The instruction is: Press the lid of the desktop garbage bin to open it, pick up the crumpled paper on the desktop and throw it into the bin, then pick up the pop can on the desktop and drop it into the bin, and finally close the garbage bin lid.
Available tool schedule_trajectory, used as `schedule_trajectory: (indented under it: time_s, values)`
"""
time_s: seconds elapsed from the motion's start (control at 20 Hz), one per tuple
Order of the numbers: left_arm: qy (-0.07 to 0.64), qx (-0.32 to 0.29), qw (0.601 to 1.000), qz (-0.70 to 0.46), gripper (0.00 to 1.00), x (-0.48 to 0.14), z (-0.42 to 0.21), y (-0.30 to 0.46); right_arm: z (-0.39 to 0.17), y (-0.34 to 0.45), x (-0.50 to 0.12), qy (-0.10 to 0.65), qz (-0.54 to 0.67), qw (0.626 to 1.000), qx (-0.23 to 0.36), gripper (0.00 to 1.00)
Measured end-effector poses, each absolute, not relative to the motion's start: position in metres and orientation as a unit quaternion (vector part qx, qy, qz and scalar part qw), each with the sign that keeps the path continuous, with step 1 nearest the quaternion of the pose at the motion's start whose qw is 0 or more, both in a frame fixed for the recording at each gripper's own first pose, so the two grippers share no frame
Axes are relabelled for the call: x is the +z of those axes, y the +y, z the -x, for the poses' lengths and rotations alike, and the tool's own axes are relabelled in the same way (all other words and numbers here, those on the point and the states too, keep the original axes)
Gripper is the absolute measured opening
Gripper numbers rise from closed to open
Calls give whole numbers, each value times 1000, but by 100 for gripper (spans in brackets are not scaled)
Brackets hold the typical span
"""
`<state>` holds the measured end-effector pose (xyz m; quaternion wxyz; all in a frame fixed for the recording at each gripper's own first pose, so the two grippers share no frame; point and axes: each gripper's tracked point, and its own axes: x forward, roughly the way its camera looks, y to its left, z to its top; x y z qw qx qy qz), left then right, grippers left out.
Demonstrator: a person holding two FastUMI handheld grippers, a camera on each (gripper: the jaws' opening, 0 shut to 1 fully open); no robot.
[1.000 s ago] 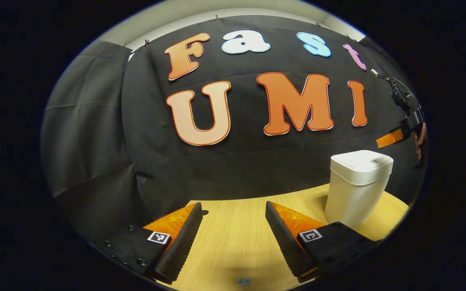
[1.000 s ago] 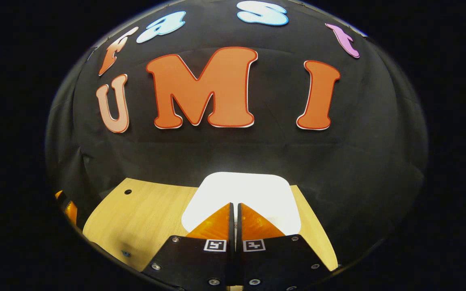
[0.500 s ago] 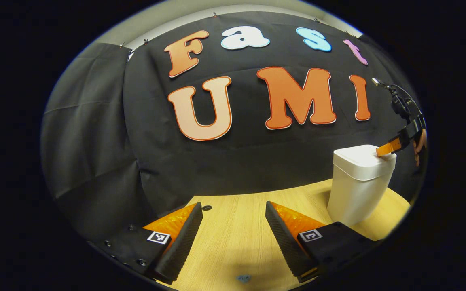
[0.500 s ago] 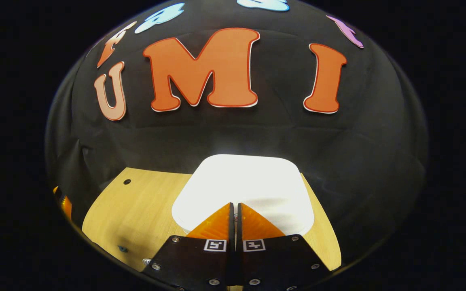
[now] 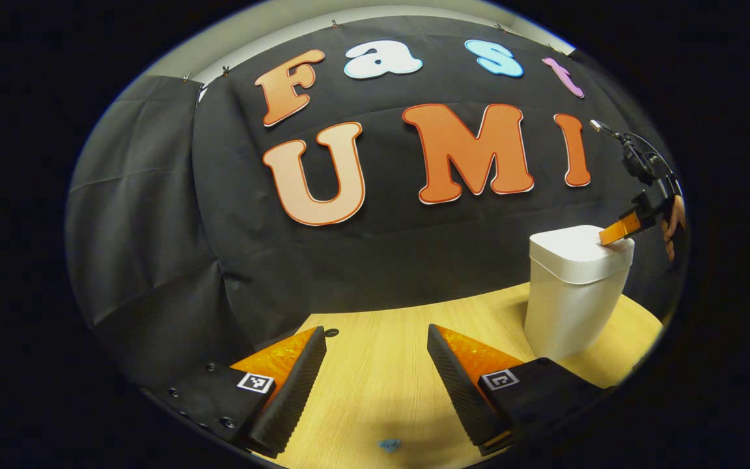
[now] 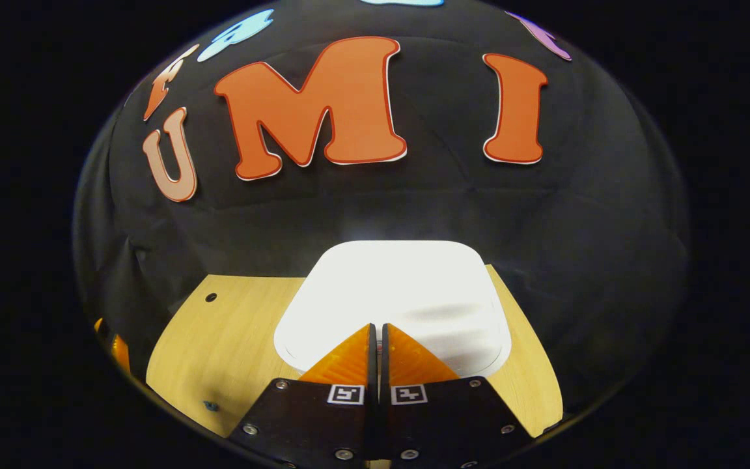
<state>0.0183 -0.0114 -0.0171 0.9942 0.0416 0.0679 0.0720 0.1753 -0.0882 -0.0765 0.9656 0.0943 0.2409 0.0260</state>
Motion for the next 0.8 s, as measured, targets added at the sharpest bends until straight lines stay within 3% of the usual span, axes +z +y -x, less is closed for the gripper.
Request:
schedule_trajectory:
  time_s: [0.8]
  values:
    - [64, 64, 995, -37, 96, -14, -17, -18, -150, -65, 4, 57, -6, 995, 78, 1]
